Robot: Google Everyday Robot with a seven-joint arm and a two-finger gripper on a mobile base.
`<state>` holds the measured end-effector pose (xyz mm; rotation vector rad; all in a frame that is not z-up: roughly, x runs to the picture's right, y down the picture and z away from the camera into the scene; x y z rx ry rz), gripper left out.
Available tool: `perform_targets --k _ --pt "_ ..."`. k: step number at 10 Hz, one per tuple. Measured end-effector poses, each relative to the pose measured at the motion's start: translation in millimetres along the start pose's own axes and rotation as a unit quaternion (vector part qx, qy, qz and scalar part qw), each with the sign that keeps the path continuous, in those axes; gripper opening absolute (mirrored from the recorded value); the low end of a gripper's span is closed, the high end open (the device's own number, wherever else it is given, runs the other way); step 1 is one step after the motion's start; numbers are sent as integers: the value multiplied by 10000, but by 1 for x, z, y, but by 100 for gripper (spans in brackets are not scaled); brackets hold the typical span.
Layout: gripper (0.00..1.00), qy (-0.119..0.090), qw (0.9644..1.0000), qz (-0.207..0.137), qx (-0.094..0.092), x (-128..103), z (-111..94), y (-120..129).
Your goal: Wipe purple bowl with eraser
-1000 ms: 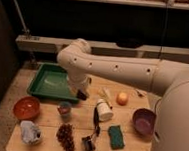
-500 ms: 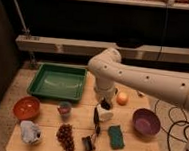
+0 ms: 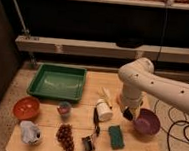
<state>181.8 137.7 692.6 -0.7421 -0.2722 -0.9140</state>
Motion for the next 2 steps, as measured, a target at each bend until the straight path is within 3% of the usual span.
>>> perform_targets --k 2 --pt "0 4 10000 -8 18 0 0 -2"
